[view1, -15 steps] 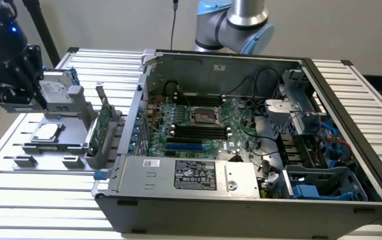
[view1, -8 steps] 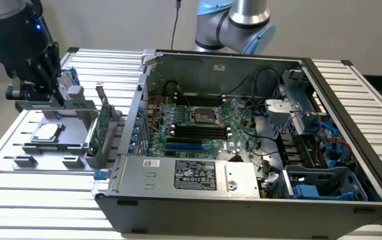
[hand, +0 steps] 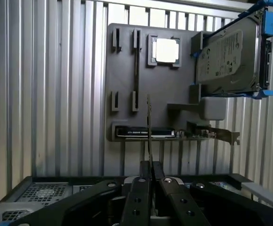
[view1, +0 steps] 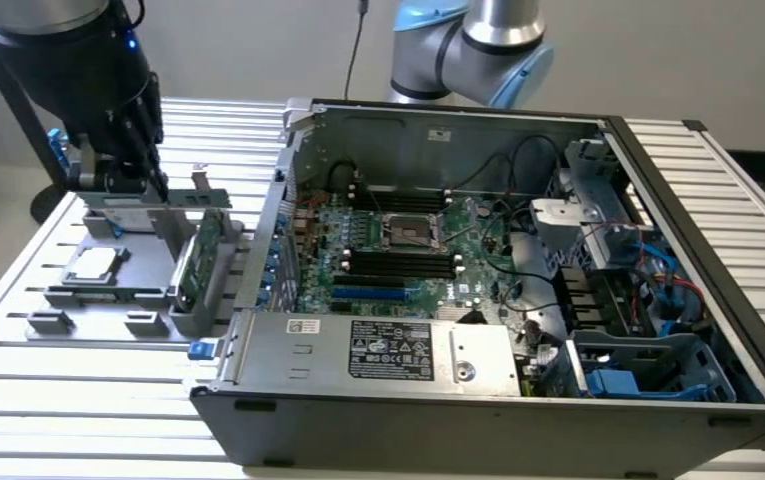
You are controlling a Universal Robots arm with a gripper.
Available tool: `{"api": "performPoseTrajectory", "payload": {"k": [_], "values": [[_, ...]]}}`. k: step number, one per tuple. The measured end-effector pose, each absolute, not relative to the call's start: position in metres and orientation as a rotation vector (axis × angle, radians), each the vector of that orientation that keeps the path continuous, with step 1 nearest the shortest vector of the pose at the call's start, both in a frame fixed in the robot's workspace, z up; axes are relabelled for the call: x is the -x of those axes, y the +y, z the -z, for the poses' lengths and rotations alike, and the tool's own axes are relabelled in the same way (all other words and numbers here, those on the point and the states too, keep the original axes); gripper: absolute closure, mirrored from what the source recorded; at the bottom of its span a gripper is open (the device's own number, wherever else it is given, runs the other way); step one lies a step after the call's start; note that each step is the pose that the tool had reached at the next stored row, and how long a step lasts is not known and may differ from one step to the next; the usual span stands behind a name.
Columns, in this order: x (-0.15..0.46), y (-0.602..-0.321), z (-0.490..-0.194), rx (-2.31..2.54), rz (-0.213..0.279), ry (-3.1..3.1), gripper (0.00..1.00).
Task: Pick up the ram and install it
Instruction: 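Pick up the ram and move it above insertion slot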
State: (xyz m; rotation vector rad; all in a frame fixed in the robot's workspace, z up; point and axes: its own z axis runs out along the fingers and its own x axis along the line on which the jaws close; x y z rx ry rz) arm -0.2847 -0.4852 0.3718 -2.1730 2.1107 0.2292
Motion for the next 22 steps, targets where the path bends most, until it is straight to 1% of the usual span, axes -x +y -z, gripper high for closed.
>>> {"api": "performPoseTrajectory", "payload": {"k": [12, 22], "values": [[0.23, -0.485, -0.38, 2.148, -0.284, 2.074, 0.87], [0.184, -0.485, -0.38, 2.146, -0.29, 2.07, 0.87]]}}
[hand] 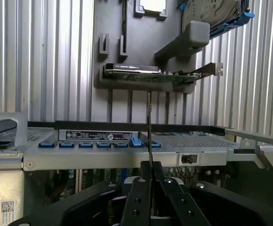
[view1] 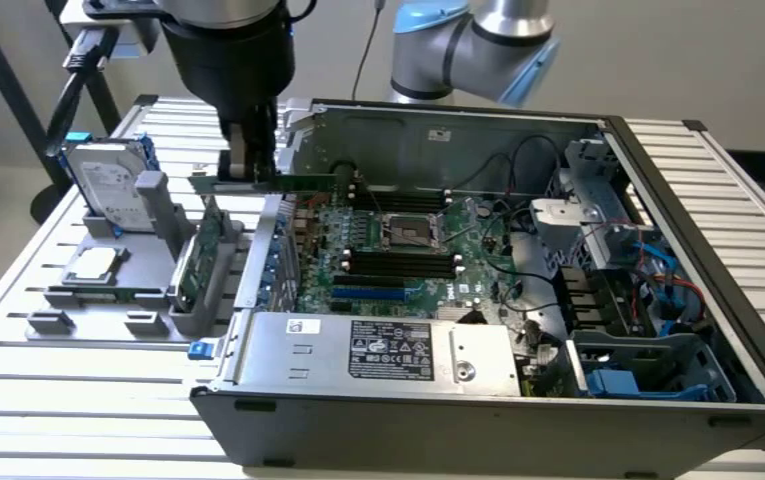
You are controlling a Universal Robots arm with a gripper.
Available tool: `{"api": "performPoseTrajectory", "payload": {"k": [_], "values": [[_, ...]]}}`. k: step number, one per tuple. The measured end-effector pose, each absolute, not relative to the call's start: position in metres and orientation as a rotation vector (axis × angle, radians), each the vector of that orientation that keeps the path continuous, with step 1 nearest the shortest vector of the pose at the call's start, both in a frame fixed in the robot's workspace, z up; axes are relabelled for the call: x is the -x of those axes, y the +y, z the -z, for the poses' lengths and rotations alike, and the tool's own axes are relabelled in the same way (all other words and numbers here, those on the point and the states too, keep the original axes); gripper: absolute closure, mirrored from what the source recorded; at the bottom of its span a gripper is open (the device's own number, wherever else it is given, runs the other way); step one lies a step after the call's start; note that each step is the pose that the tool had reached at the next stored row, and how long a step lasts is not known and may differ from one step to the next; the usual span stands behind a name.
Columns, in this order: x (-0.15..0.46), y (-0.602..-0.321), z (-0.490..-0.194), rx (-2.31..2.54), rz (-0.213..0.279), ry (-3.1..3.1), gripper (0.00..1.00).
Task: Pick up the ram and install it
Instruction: 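Pick up the ram and move it above insertion slot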
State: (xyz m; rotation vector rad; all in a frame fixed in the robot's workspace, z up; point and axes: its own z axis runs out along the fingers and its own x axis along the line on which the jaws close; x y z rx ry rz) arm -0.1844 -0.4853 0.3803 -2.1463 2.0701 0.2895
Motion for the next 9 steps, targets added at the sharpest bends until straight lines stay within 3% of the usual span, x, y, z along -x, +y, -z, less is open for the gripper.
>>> {"api": "performPoseTrajectory", "payload": {"k": [9], "values": [[0.144, -0.485, -0.38, 2.15, -0.291, 2.074, 0.87]]}}
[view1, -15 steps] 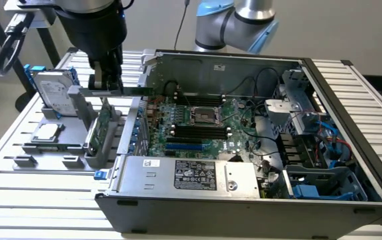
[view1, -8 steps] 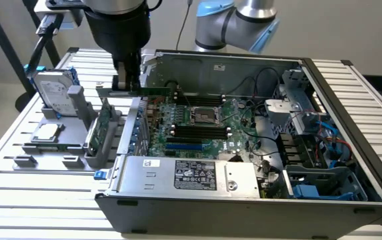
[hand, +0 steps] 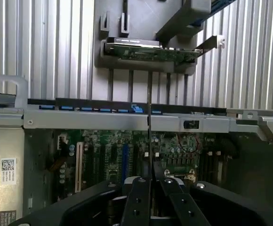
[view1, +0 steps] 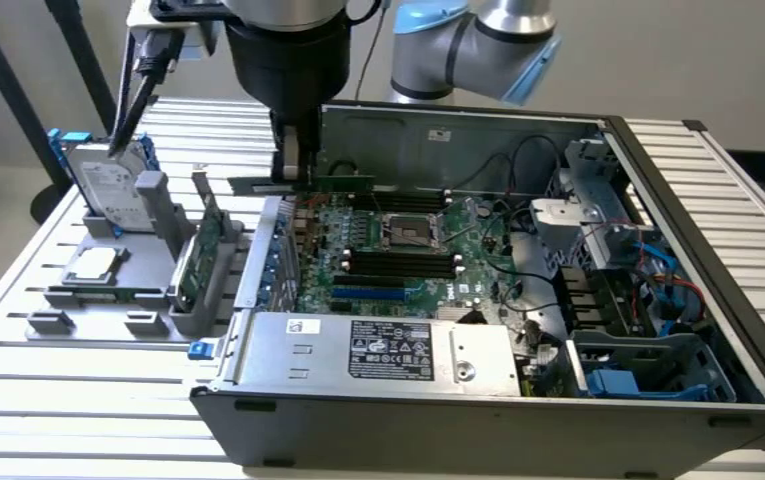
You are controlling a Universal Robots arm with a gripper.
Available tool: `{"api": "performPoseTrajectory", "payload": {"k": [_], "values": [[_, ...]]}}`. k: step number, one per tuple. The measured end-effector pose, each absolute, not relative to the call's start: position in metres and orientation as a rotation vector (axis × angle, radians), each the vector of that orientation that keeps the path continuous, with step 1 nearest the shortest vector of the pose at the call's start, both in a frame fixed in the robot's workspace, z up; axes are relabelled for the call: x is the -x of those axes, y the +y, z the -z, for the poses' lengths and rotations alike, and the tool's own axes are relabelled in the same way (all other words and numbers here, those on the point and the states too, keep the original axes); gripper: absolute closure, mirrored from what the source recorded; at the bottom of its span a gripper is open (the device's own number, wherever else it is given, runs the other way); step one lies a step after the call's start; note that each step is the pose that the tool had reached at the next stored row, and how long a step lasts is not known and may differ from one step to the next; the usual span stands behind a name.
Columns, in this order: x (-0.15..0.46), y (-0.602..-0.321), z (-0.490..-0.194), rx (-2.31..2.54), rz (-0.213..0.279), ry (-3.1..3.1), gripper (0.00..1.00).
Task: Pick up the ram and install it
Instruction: 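Pick up the ram and move it above insertion slot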
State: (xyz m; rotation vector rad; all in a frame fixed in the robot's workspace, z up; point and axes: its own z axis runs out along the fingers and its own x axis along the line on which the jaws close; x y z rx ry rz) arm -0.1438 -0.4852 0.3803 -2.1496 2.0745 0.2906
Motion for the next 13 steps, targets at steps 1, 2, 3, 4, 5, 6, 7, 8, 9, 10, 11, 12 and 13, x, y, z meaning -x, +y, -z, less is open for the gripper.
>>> {"api": "performPoseTrajectory", "payload": {"k": [1, 2, 3, 4, 5, 6, 7, 8, 9, 10, 11, 12, 13], "values": [[0.132, -0.485, -0.38, 2.155, -0.286, 2.081, 0.87], [0.127, -0.484, -0.38, 2.16, -0.28, 2.086, 0.87], [0.125, -0.483, -0.38, 2.164, -0.274, 2.09, 0.87], [0.121, -0.481, -0.38, 2.171, -0.263, 2.098, 0.87], [0.119, -0.48, -0.38, 2.175, -0.256, 2.102, 0.87], [0.117, -0.478, -0.38, 2.178, -0.25, 2.106, 0.87], [0.115, -0.476, -0.38, 2.181, -0.245, 2.109, 0.87], [0.112, -0.475, -0.38, 2.183, -0.241, 2.111, 0.87], [0.11, -0.473, -0.38, 2.185, -0.237, 2.114, 0.87], [0.108, -0.471, -0.38, 2.187, -0.234, 2.116, 0.87], [0.106, -0.469, -0.38, 2.189, -0.231, 2.117, 0.87], [0.104, -0.466, -0.38, 2.19, -0.229, 2.119, 0.87], [0.103, -0.464, -0.38, 2.191, -0.226, 2.12, 0.87]]}}
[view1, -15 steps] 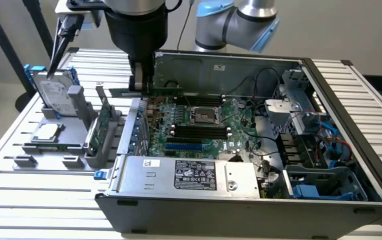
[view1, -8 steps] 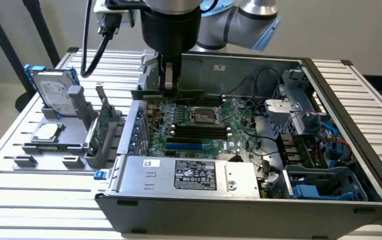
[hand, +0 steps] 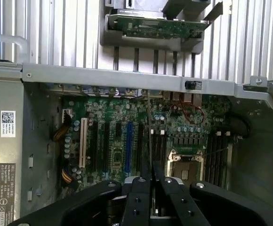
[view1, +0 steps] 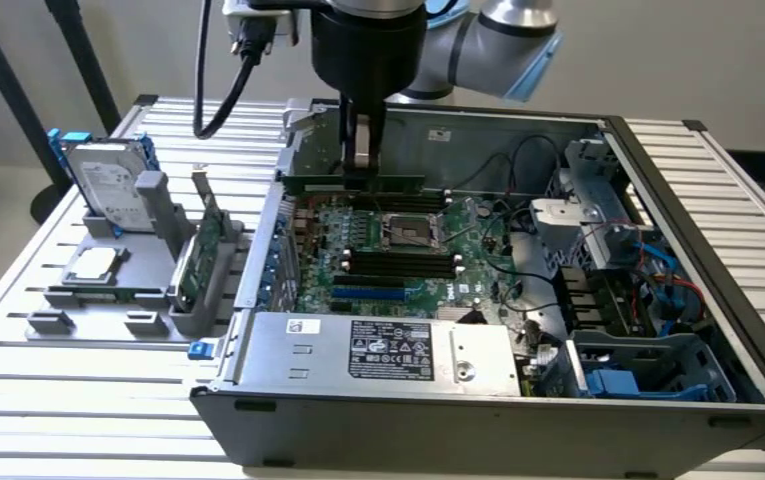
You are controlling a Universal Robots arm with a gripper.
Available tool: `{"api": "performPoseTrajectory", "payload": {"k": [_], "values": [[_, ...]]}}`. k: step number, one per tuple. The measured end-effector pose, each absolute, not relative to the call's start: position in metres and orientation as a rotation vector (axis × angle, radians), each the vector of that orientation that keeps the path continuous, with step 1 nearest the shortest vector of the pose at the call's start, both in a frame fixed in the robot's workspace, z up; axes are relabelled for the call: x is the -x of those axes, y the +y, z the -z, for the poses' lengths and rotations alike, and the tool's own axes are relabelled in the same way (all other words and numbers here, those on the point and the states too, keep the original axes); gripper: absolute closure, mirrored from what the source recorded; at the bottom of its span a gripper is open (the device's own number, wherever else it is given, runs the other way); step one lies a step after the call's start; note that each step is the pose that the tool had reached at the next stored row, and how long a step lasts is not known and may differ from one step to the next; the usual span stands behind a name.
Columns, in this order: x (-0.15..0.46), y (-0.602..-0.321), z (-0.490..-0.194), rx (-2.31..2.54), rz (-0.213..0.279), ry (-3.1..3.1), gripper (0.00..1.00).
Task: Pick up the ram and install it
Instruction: 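Pick up the ram and move it above insertion slot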
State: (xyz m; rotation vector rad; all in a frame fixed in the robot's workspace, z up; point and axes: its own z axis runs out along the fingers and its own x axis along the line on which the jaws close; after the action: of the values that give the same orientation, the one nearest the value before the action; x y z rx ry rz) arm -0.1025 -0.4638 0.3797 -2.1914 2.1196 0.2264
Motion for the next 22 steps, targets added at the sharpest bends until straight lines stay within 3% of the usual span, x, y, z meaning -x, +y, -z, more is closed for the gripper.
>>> {"api": "performPoseTrajectory", "payload": {"k": [22], "values": [[0.061, -0.4, -0.367, 2.228, -0.155, 2.16, 0.87]]}}
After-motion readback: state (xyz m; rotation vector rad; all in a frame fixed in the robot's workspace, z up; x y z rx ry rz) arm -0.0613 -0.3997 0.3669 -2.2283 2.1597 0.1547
